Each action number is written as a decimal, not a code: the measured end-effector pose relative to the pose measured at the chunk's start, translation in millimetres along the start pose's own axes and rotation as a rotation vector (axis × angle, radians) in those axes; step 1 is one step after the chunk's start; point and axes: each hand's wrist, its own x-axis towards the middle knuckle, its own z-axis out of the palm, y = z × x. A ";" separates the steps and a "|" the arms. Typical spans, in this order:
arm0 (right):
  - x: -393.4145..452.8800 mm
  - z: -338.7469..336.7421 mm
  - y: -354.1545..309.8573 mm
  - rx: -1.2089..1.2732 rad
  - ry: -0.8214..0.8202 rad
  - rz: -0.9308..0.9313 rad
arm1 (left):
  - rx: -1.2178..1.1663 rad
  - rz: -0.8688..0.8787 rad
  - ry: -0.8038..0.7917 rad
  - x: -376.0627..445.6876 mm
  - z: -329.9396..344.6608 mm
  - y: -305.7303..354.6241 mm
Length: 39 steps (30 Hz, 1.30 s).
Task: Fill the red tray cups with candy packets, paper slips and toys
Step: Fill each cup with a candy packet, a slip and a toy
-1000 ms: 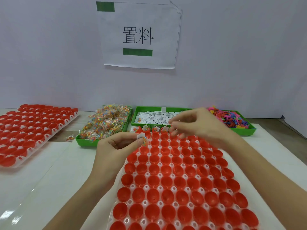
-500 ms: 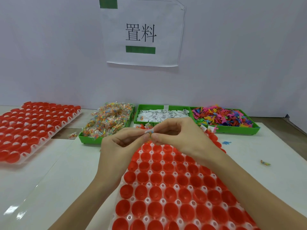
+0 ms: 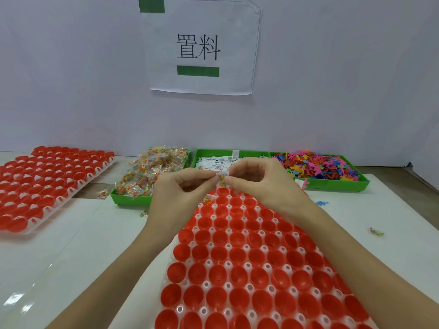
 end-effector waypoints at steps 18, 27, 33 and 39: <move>15.3 3.7 36.0 -0.239 -0.021 0.111 | 0.437 0.160 -0.103 20.1 5.4 -31.4; 31.1 14.2 44.9 -0.471 -0.072 0.117 | 0.683 0.096 -0.106 23.4 8.5 -49.6; 31.6 14.7 43.1 -0.602 -0.064 0.132 | 0.755 0.172 -0.110 24.9 16.8 -52.4; 37.6 22.3 35.5 -0.757 -0.155 0.114 | 0.820 0.136 -0.130 25.1 16.2 -52.0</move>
